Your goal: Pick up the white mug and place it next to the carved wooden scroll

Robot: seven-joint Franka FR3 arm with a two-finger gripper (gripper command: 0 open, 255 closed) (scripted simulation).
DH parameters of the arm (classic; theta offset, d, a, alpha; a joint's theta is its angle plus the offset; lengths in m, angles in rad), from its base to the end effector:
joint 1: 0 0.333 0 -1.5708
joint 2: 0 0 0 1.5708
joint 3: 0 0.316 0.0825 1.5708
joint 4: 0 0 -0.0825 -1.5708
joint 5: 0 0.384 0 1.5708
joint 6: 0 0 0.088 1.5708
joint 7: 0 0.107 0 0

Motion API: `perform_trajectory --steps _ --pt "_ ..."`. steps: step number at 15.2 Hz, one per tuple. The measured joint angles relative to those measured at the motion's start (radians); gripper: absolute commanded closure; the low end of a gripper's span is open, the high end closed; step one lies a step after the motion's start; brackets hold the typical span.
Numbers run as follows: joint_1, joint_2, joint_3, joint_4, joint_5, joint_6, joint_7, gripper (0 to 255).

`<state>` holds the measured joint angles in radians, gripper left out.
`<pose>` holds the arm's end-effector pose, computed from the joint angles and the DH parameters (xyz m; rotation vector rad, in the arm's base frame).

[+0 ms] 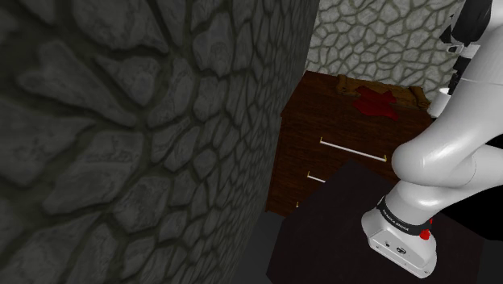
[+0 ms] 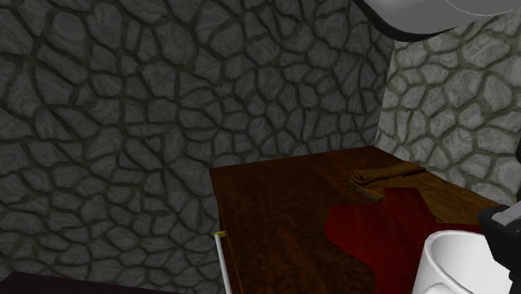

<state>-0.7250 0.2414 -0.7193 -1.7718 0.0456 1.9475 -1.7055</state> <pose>0.1080 -0.6036 0.4517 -3.1046 -0.4031 0.1815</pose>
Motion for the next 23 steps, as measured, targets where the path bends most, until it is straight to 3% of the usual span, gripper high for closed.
perform_trajectory --steps 17,23 --pt "-0.023 0.090 0.028 -0.129 0.066 0.200 -0.028 255" --pt "-0.025 0.098 0.031 -0.133 0.072 0.211 -0.030 255"
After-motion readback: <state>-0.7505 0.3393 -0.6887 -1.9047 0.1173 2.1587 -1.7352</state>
